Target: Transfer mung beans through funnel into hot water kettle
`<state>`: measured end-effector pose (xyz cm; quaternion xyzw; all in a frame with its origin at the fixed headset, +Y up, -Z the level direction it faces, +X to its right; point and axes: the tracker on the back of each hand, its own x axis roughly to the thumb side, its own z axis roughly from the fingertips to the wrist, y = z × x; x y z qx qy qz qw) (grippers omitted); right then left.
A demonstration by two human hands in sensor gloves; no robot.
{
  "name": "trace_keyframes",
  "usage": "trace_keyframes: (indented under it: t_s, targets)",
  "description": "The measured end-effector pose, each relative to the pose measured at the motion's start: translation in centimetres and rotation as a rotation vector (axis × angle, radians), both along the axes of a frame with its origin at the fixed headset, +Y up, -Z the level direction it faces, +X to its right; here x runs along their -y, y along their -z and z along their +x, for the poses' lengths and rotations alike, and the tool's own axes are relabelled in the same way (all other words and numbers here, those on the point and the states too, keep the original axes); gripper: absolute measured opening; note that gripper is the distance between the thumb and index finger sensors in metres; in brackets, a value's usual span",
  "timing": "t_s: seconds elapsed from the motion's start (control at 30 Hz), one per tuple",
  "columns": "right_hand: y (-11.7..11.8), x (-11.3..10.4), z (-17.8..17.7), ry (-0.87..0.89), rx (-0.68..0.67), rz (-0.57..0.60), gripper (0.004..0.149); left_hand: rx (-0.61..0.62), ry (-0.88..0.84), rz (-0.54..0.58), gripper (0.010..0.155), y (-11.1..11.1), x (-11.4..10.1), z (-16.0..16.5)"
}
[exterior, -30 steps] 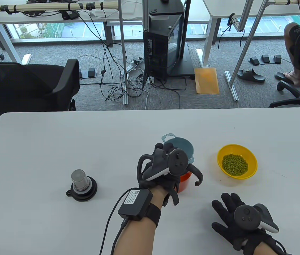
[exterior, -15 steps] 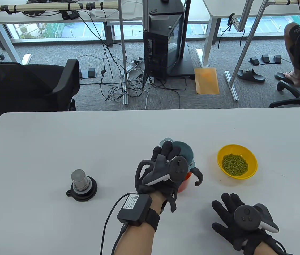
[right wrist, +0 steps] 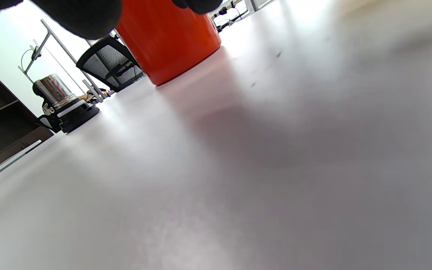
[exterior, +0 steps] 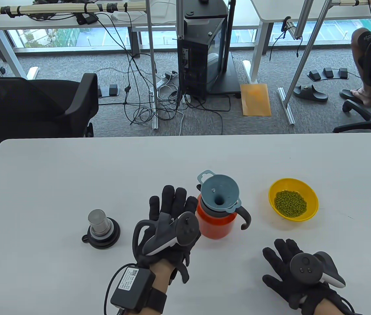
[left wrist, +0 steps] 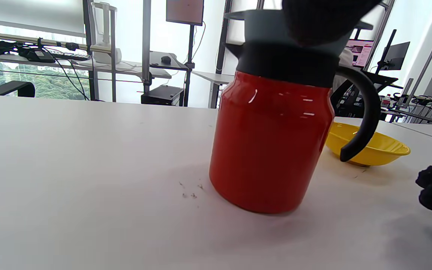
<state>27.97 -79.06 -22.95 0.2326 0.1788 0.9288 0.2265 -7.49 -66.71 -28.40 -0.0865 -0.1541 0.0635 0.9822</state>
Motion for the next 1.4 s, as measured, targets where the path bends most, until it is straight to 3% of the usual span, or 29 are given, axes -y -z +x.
trace_keyframes:
  t_s: [0.2,0.3,0.57,0.87,1.1,1.23,1.4]
  targets:
    - [0.0,-0.1,0.0,-0.002,0.001,0.009,0.085,-0.049,-0.055,-0.060,0.085,-0.8,5.4,-2.1]
    - [0.0,0.0,-0.1,-0.014,0.003,0.009,0.085,-0.043,0.016,-0.056,0.085,-1.3,7.5,-2.3]
    - [0.0,0.0,-0.1,-0.028,0.022,0.023,0.085,-0.032,0.016,-0.050,0.083,-1.4,10.9,-2.3]
    - [0.6,-1.8,0.8,-0.026,0.114,0.047,0.080,-0.036,-0.040,-0.047,0.083,-1.6,10.9,-2.7]
    - [2.5,-4.6,4.9,0.063,0.365,0.067,0.071,-0.017,-0.063,-0.063,0.082,-1.9,11.2,-2.6]
    - [4.3,-4.7,7.3,0.088,0.495,0.021,0.071,-0.006,-0.057,-0.071,0.082,-2.1,11.4,-2.4]
    - [6.9,-3.3,9.0,0.184,0.608,-0.086,0.072,-0.011,-0.072,-0.082,0.081,-2.1,11.6,-2.4]
